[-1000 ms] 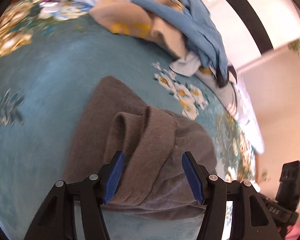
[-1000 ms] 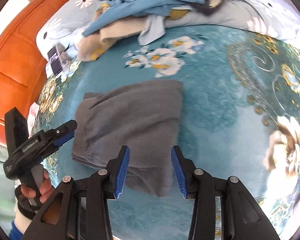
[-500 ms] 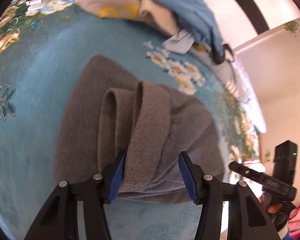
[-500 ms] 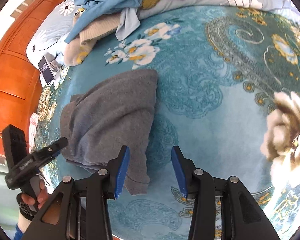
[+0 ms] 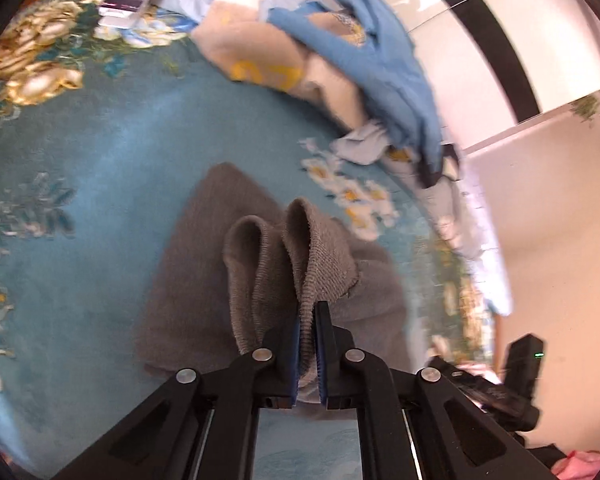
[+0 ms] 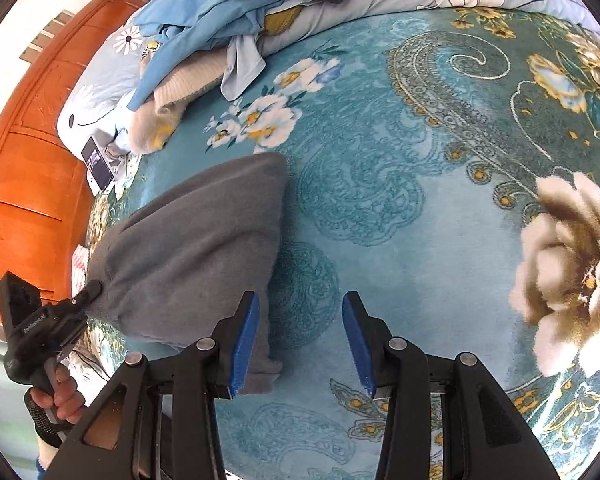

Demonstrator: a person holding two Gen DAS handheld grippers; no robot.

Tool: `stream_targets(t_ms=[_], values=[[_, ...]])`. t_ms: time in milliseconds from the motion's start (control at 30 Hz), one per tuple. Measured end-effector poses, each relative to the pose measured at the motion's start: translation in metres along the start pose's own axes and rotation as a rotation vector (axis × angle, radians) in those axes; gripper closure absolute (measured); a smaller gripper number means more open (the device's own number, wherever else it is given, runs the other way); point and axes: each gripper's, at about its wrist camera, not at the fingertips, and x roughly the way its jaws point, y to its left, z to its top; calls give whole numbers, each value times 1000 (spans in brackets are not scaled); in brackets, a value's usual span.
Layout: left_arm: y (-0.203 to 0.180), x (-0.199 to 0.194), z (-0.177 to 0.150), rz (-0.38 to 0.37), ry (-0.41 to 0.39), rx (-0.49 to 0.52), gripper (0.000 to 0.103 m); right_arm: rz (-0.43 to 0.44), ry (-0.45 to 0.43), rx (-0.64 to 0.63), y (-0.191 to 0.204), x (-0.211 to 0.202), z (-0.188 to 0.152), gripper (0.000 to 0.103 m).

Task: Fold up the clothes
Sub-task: 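Grasp the folded ribbed edge with the left gripper and tuck it over, then release the hoodie with the left gripper and pull back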

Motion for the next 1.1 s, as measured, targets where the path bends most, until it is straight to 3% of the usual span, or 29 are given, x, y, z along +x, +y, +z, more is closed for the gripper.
stream_targets(t_ms=[67, 200, 433, 567, 633, 800, 1000, 1100], values=[[19, 15, -3, 73, 50, -52, 96, 8, 12, -4, 1, 4, -1, 59], [48, 34, -15, 98, 81, -155, 96, 56, 21, -43, 15, 9, -3, 58], [33, 21, -16, 58, 36, -107, 92, 99, 30, -177, 52, 21, 3, 59], [22, 15, -16, 160, 17, -46, 63, 69, 75, -214, 61, 41, 4, 58], [25, 19, -17, 184, 28, -45, 56, 50, 94, -223, 62, 49, 2, 58], [38, 37, -25, 151, 99, -95, 49, 47, 119, -210, 55, 56, 1, 56], [56, 42, -25, 43, 117, -213, 45, 52, 132, -206, 51, 59, 2, 56], [52, 41, -25, 4, 112, -218, 45, 52, 132, -205, 51, 58, 1, 56]])
